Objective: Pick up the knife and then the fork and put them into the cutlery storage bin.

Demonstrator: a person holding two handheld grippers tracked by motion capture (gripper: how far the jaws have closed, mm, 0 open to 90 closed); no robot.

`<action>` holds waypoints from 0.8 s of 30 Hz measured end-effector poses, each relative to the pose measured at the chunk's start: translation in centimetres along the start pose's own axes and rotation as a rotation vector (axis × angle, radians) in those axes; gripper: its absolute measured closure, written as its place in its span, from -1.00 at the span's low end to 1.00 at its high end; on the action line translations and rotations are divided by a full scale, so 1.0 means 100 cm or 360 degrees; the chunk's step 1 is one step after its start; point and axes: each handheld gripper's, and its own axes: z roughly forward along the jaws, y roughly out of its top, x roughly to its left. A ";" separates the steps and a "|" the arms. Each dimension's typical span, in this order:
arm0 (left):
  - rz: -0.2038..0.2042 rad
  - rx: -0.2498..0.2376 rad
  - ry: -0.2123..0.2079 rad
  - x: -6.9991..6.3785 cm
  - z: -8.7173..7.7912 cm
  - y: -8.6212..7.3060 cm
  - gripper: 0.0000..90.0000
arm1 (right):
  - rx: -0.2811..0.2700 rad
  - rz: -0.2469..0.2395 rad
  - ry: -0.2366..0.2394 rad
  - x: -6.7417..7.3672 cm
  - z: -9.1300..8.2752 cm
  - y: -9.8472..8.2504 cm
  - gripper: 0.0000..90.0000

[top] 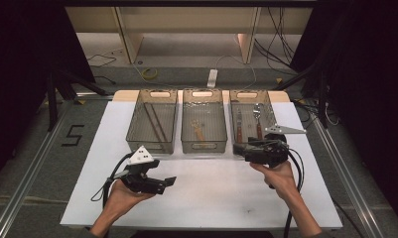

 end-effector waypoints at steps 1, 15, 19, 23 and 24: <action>-0.0001 -0.0007 0.0001 0.000 -0.001 0.000 -0.65 | -0.0005 -0.0009 0.0002 0.001 -0.001 -0.002 -0.43; -0.0025 -0.0060 -0.0039 0.002 -0.006 -0.002 -0.65 | -0.0050 0.0014 0.0114 0.007 -0.007 -0.035 -0.48; -0.0020 -0.0096 -0.0046 0.002 -0.007 -0.004 -0.65 | -0.0040 -0.0045 0.0107 0.011 -0.010 -0.044 -0.49; -0.0025 -0.0141 -0.0075 0.002 -0.011 -0.005 -0.65 | -0.0058 -0.0062 0.0068 0.012 -0.017 -0.050 -0.49; -0.0025 -0.0150 -0.0085 0.002 -0.012 -0.005 -0.65 | -0.0063 -0.0057 0.0066 0.012 -0.018 -0.052 -0.49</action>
